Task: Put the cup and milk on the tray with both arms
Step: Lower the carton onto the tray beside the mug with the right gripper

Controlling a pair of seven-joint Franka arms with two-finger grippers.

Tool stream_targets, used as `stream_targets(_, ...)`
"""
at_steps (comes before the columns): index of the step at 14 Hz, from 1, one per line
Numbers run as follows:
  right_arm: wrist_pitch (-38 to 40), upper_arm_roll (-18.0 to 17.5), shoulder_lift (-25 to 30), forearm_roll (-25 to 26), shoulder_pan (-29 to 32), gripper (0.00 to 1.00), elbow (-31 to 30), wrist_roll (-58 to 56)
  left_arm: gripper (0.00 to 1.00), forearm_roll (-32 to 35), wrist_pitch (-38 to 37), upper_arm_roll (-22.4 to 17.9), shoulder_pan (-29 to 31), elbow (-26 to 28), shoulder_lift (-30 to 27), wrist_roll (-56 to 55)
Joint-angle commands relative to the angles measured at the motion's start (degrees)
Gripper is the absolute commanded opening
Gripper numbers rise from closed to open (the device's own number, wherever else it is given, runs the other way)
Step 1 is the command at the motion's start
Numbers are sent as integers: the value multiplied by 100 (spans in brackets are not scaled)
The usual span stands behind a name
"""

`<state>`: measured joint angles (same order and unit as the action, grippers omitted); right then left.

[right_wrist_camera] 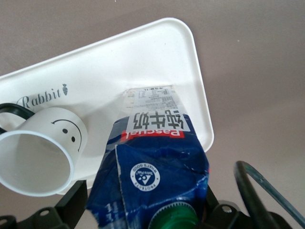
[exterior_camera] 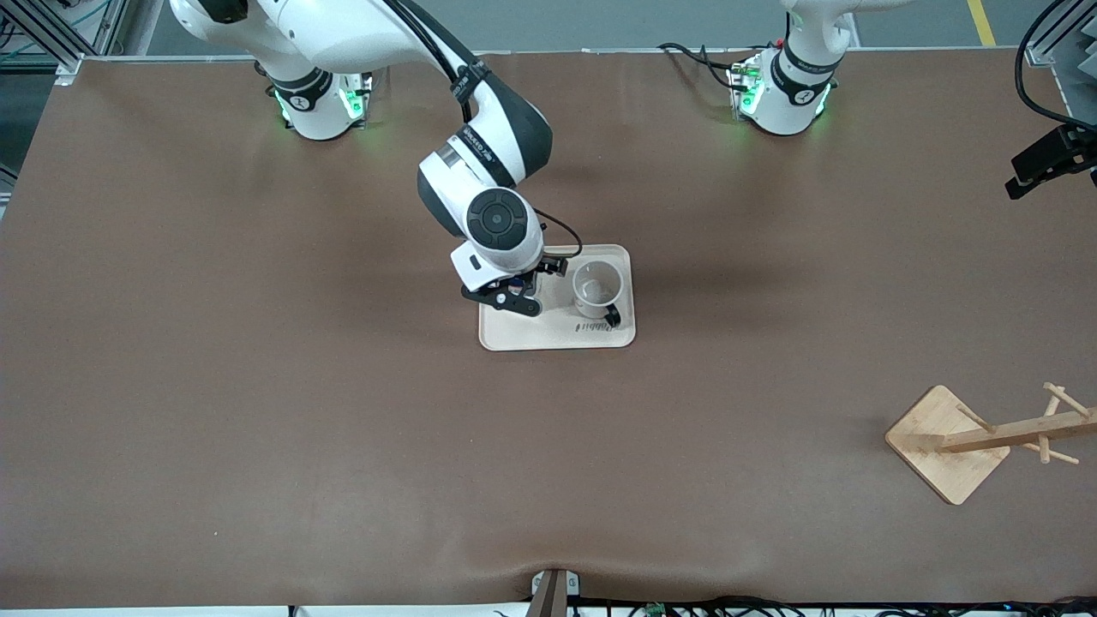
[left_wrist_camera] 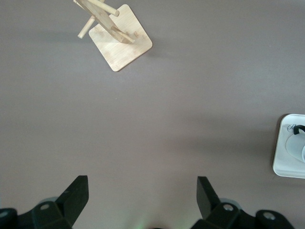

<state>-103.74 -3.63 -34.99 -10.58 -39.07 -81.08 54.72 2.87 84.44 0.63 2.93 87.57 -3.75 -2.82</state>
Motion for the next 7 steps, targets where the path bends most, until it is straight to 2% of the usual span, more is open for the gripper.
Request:
stream_targets(1, 974, 20, 18, 90, 5, 100, 669, 39, 100, -94, -16, 16, -3, -3, -29, -34)
stream_targets(3, 1460, 55, 36, 99, 31, 100, 1048, 30, 100, -102, -25, 25, -3, -3, -64, -8)
stream_targets(7, 1585, 64, 36, 82, 92, 100, 1349, 30, 100, -102, -104, 25, 6, -3, -73, -8)
